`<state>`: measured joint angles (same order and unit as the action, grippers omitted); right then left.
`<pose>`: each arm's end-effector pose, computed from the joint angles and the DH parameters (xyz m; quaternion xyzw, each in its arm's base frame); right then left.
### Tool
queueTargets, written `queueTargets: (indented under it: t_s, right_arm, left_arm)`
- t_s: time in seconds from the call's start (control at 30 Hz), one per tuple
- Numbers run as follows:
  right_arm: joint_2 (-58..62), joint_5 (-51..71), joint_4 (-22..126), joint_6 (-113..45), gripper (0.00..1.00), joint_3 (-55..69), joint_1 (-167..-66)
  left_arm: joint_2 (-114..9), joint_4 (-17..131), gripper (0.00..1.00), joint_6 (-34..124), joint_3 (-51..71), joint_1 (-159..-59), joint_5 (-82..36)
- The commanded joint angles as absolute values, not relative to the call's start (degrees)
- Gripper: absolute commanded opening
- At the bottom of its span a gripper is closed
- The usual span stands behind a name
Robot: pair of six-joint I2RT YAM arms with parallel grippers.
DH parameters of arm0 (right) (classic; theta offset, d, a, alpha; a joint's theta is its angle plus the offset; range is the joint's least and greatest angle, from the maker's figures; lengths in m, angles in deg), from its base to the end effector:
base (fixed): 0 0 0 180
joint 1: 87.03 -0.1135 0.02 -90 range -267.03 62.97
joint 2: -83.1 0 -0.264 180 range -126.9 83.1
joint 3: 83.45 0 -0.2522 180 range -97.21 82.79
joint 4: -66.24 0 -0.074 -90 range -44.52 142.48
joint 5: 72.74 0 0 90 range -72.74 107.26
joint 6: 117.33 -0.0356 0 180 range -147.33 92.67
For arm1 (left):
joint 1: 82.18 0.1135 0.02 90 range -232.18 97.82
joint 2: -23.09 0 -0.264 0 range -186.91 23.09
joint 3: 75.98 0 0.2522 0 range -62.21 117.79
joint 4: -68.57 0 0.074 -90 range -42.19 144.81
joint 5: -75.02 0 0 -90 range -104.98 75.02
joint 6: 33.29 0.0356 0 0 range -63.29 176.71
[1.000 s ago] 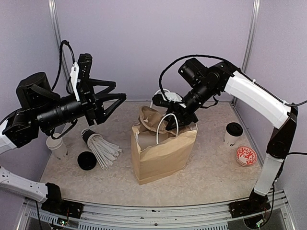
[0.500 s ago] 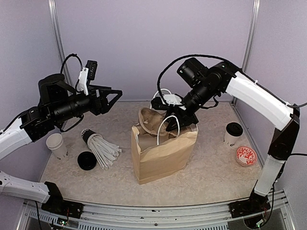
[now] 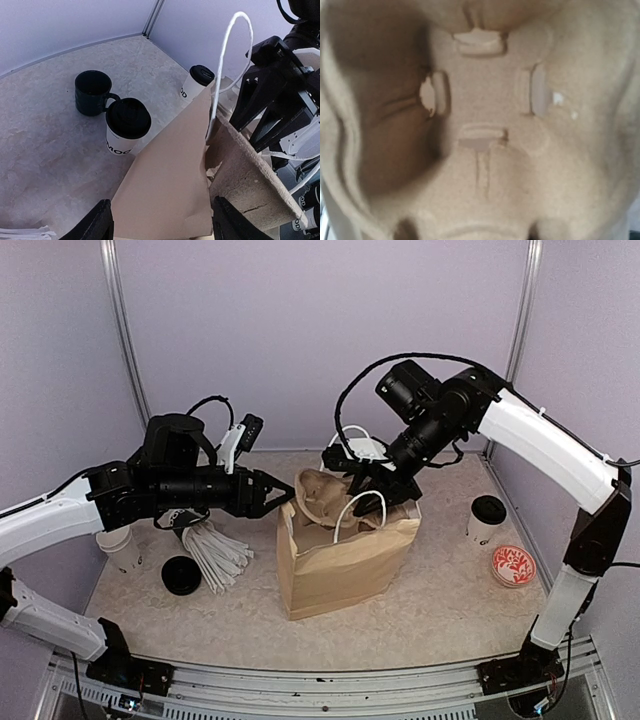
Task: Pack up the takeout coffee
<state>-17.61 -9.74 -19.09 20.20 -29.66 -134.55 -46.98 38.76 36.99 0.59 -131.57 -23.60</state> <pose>0.2243 0.2689 0.3901 -0.7335 0.5892 0.2254 0.2531 0.1788 -0.2167 0.3470 0.2532 0.7947 -0.3626 0.4158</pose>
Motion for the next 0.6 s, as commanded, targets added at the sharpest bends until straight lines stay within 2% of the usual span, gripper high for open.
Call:
queueTargets:
  t_s: [0.0,0.27,0.57]
  right_arm:
    - [-15.3,-11.2,-19.8,21.0,0.19,-30.6,-135.0]
    - [-15.4,-10.8,-22.5,23.2,0.19,-29.4,-135.2]
    - [-18.7,-3.6,-25.6,23.4,0.18,-29.5,-137.8]
  left_arm:
    - [-47.7,36.5,0.66,35.4,2.4,-132.5,-24.5]
    - [-49.7,35.6,0.65,36.1,2.8,-131.9,-24.8]
    - [-49.5,36.9,0.64,36.7,3.5,-128.5,-26.3]
